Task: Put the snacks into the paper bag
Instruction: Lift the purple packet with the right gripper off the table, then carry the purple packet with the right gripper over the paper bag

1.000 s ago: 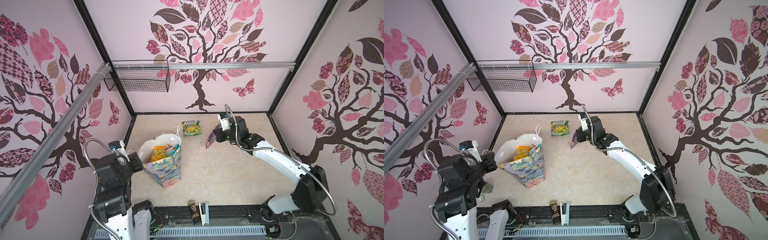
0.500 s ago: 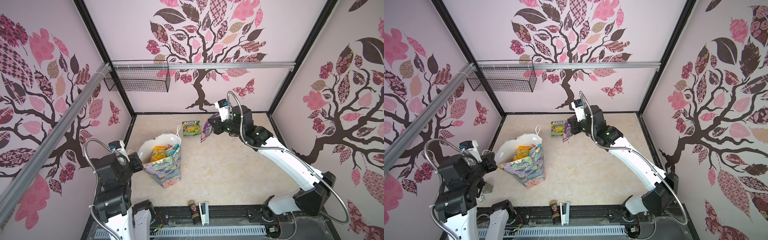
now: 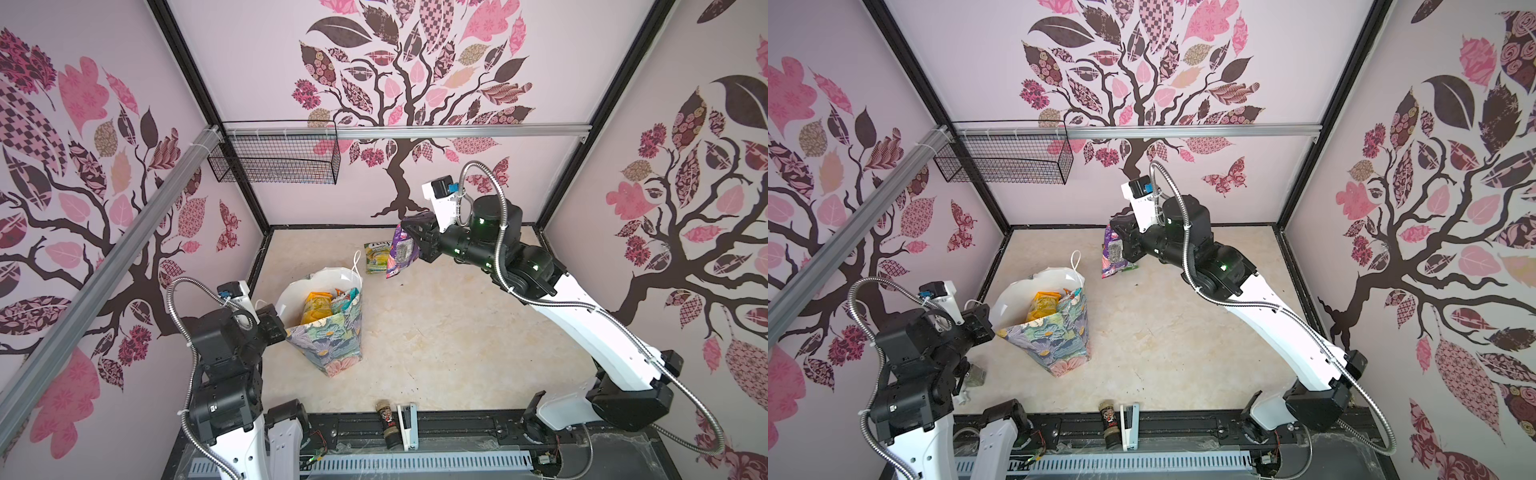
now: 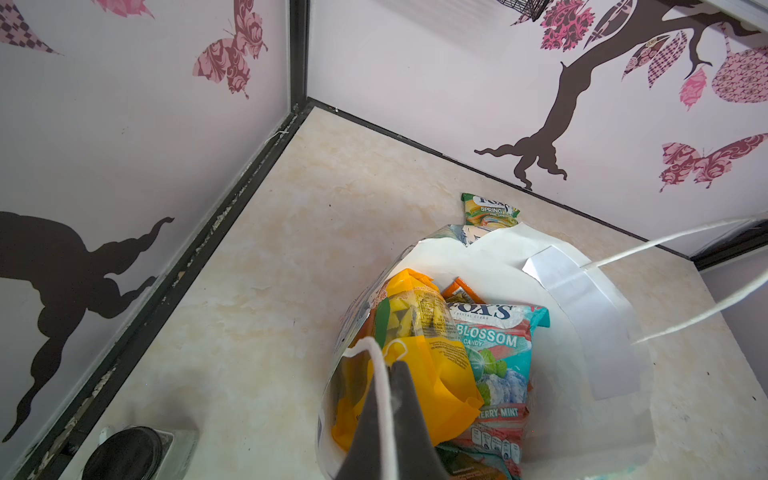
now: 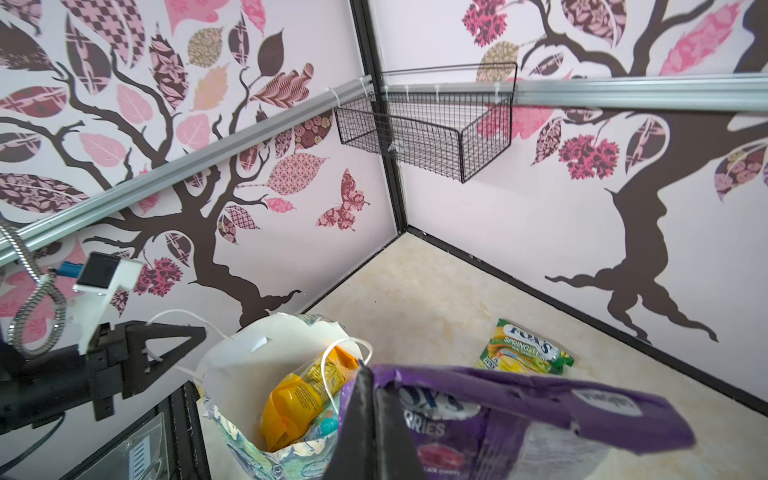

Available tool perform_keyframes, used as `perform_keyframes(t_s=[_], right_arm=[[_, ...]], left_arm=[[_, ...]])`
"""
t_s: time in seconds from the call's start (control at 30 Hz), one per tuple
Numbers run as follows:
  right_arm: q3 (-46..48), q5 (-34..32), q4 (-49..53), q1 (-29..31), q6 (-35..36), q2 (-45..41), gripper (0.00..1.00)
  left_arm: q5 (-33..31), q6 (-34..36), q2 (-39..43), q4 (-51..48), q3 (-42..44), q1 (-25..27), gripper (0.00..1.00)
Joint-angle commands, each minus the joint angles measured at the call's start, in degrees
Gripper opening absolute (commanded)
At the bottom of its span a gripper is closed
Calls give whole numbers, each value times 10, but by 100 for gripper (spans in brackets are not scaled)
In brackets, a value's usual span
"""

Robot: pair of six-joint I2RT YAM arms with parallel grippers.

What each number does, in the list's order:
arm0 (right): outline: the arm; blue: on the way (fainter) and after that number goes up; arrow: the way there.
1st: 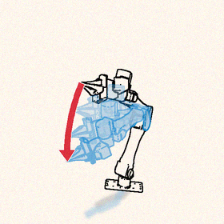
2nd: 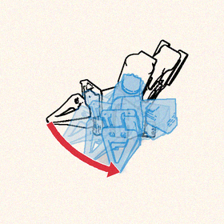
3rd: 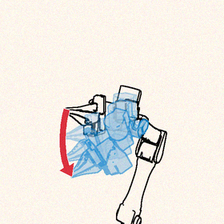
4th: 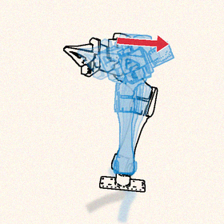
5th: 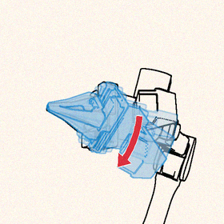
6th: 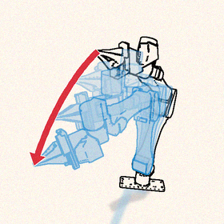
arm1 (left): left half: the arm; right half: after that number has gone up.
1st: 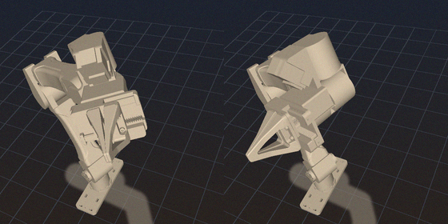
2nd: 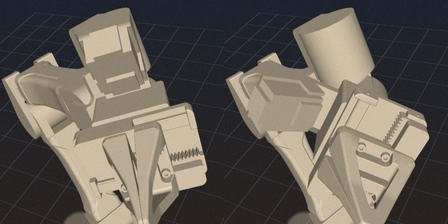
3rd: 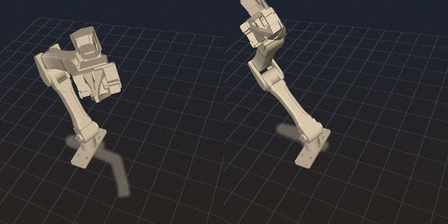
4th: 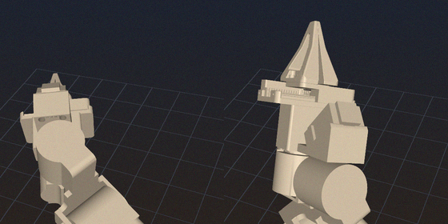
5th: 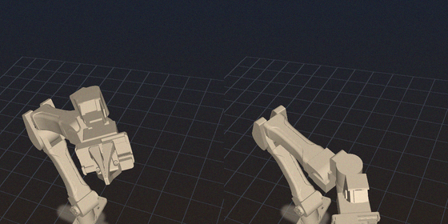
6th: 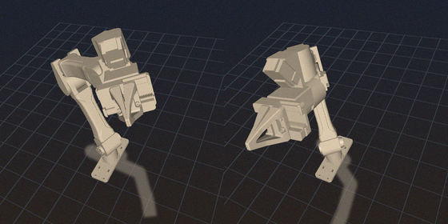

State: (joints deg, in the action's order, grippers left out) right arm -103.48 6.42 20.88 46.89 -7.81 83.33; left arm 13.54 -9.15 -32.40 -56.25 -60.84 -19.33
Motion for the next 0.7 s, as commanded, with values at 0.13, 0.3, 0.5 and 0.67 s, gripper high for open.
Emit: perform_keyframes(t_s=[0.13, 0.3, 0.5, 0.67], right_arm=[[-106, -15, 0, 40, 22, 48, 0], [-180, 6, 13, 76, 25, 88, 0], [-286, 49, 77, 110, 39, 154, 0], [-343, 87, 109, 138, 49, 200, 0]], left_arm=[[1, 4, 4, 11, 5, 2, 0], [-2, 3, 6, 11, 5, 2, 0], [-2, 3, 8, 12, 5, 3, 0], [-2, 3, 8, 12, 5, 3, 0]])
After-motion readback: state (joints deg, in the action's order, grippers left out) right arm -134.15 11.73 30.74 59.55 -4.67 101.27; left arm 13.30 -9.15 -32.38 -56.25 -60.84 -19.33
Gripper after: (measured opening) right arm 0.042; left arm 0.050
